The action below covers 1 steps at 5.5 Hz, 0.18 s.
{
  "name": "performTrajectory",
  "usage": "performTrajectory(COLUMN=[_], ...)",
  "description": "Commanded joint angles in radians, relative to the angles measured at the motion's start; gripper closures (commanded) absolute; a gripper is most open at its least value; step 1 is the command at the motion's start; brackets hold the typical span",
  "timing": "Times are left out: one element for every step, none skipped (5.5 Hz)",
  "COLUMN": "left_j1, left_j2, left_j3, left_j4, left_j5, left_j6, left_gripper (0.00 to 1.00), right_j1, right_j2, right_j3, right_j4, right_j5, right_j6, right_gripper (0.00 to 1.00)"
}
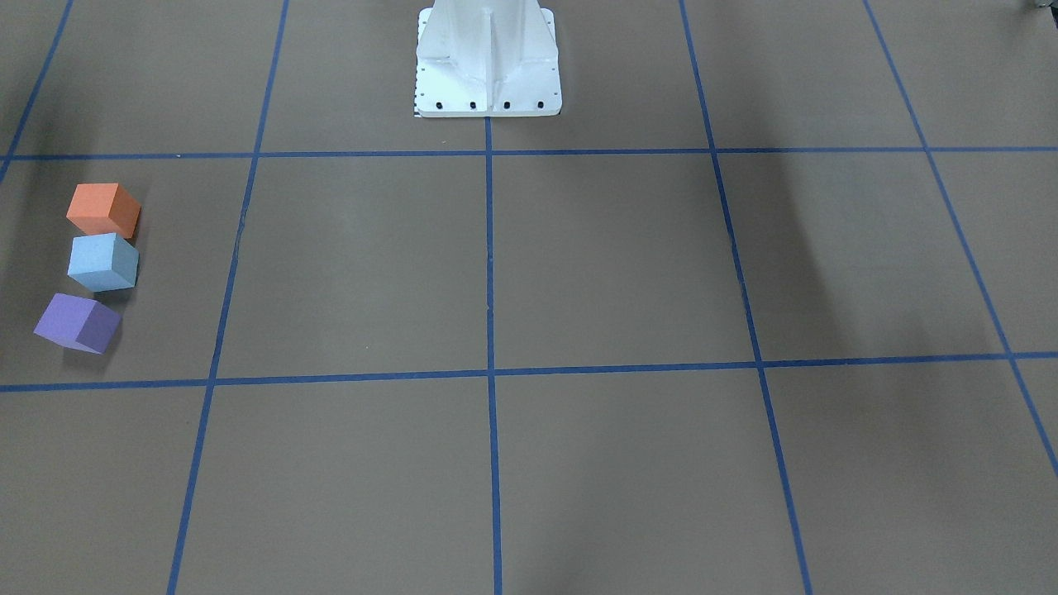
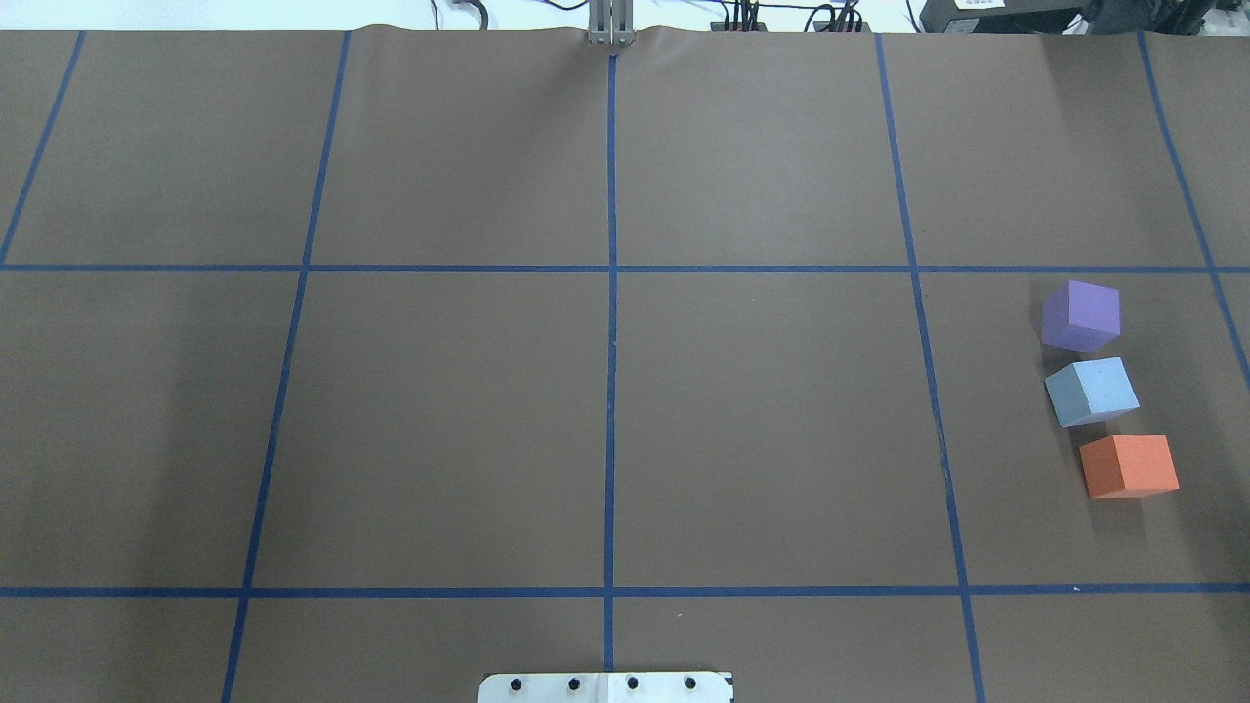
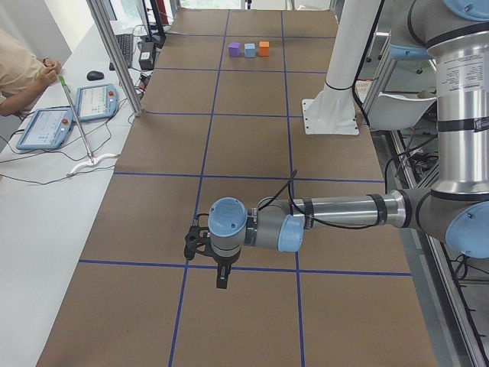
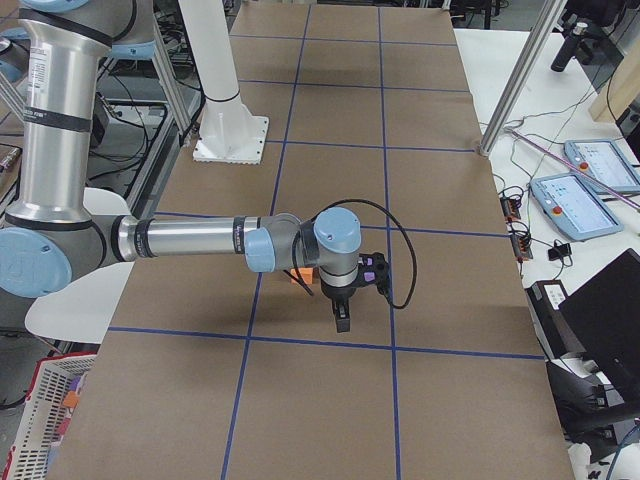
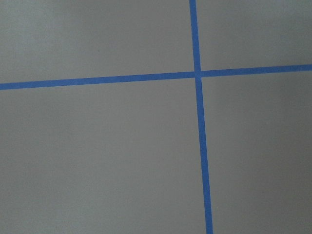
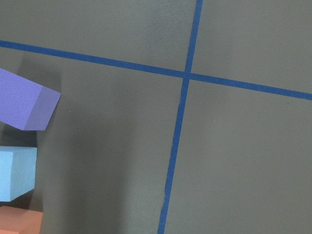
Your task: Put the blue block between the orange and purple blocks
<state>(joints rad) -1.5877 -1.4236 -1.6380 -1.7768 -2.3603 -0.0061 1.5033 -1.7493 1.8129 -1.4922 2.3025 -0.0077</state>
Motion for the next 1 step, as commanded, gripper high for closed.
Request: performTrajectory(left_j1=[0.000], left_j2=[0.000], left_j3=[0.000], left_j4=[-0.009], left_j5=[0.003], left_j6=[0.000], left_gripper=[0.00], right_j1=[0.000], right_j2=[-0.001], right_j3=[0.000], right_j4=[0.000], right_j5=[0.000], right_j6=[0.000], right_gripper=[0.00])
